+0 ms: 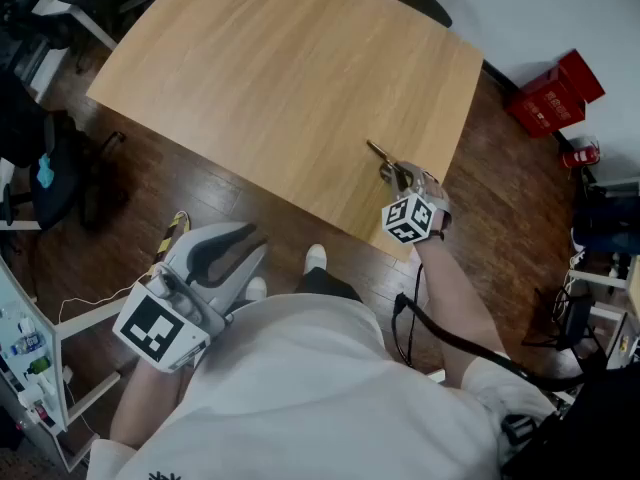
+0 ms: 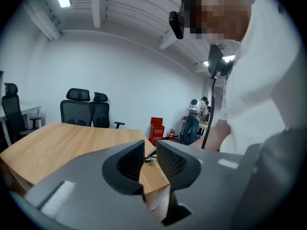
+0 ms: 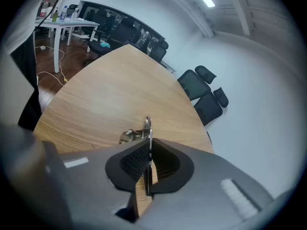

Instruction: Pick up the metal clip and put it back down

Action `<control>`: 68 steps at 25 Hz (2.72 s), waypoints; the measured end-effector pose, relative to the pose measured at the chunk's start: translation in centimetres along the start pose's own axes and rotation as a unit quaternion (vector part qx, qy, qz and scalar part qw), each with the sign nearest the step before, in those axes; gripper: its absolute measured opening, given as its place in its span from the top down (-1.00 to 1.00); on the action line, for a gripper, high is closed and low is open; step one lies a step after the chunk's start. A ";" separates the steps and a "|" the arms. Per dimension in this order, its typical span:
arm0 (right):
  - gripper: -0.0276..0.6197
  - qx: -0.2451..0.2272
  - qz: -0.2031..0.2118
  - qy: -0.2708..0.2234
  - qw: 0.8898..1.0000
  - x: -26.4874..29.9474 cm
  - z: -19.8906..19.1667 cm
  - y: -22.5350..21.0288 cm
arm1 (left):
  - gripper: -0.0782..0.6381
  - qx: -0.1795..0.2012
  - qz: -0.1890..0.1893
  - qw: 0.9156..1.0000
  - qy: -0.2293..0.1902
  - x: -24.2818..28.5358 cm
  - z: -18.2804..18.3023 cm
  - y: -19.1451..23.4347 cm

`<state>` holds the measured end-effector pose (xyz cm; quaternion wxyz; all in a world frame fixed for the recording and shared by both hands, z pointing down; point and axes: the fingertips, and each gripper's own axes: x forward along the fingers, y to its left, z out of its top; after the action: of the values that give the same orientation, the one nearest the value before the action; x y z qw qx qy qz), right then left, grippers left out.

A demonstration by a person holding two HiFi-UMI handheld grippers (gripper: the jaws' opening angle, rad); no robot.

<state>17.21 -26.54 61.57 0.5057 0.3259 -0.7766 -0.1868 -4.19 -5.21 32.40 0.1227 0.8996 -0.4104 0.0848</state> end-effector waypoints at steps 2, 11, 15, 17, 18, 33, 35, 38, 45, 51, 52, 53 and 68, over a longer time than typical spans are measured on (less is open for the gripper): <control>0.89 0.013 -0.001 -0.006 1.000 -1.2 0.6 -0.4 | 0.57 0.008 -0.006 1.000 -0.006 -0.6 0.1 -0.2; 0.89 0.038 -0.025 -0.043 0.998 -12.7 6.3 -1.6 | 0.57 0.044 -0.052 0.997 -0.037 -4.4 0.2 -0.8; 0.89 0.027 -0.039 -0.050 0.998 -19.0 9.4 -1.1 | 0.57 0.049 -0.079 0.995 -0.046 -5.9 -0.6 -1.4; 0.89 0.021 -0.047 -0.051 0.997 -22.3 10.8 -0.4 | 0.57 0.051 -0.096 0.993 -0.050 -6.6 -0.7 -2.0; 0.89 0.019 -0.050 -0.052 0.997 -23.9 11.6 0.2 | 0.57 0.053 -0.105 0.992 -0.051 -7.0 -0.9 -2.2; 0.89 0.046 -0.094 -0.047 0.993 -38.7 18.2 7.9 | 0.55 0.072 -0.175 0.980 -0.069 -11.0 -3.3 -4.2; 0.89 0.048 -0.097 -0.048 0.993 -38.9 18.4 8.1 | 0.51 0.069 -0.184 0.978 -0.074 -11.4 -3.0 -4.5; 0.89 0.049 -0.095 -0.052 0.993 -38.5 18.3 7.8 | 0.49 0.072 -0.184 0.978 -0.073 -11.4 -3.0 -4.6; 0.89 0.039 -0.081 -0.060 0.994 -33.9 16.6 5.6 | 0.48 0.062 -0.146 0.985 -0.062 -10.9 -3.0 -2.9; 0.89 0.022 -0.066 -0.060 0.996 -27.1 12.7 2.8 | 0.48 0.057 -0.098 0.992 -0.057 -9.1 -2.0 -1.0; 0.89 0.016 -0.064 -0.059 0.996 -25.9 12.1 2.2 | 0.48 0.058 -0.090 0.993 -0.059 -8.7 -1.6 -0.8; 0.89 0.009 -0.063 -0.057 0.996 -24.6 11.4 1.6 | 0.48 0.058 -0.082 0.993 -0.061 -8.2 -1.3 -0.7; 0.89 -0.039 -0.015 -0.042 0.998 -7.2 3.1 -1.7 | 0.48 0.031 0.005 0.999 -0.013 -2.6 0.3 -0.2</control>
<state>16.95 -22.94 54.44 0.4817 0.3096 -0.7844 -0.2382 -5.70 -3.31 31.41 0.0886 0.9021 -0.4133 0.0864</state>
